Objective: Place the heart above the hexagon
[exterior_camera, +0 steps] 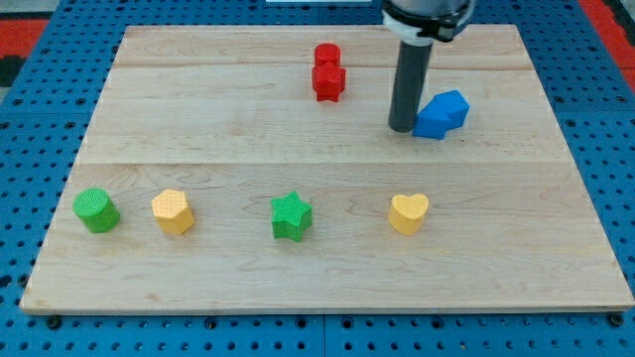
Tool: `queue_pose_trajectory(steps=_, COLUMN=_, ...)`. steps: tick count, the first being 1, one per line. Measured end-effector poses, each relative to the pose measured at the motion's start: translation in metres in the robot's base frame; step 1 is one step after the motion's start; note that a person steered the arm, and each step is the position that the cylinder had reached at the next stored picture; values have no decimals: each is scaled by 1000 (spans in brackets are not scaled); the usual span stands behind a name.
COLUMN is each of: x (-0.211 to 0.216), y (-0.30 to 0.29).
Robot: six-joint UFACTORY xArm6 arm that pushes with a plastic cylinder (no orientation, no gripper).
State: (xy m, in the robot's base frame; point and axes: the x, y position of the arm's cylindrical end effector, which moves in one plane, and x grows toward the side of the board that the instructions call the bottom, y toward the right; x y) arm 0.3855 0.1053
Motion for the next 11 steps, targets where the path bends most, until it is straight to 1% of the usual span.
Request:
queue_pose_trajectory(steps=1, x=-2, y=-30)
queue_pose_trajectory(steps=3, x=93, y=52)
queue_pose_trajectory(steps=4, x=144, y=56)
queue_pose_trajectory(steps=5, x=142, y=6)
queue_pose_trajectory(steps=6, x=155, y=4)
queue_pose_trajectory(steps=7, x=102, y=-50)
queue_pose_trajectory(steps=8, x=27, y=-128)
queue_pose_trajectory(steps=9, x=24, y=-149)
queue_pose_trajectory(steps=10, x=55, y=-92)
queue_pose_trajectory(steps=11, x=68, y=-135)
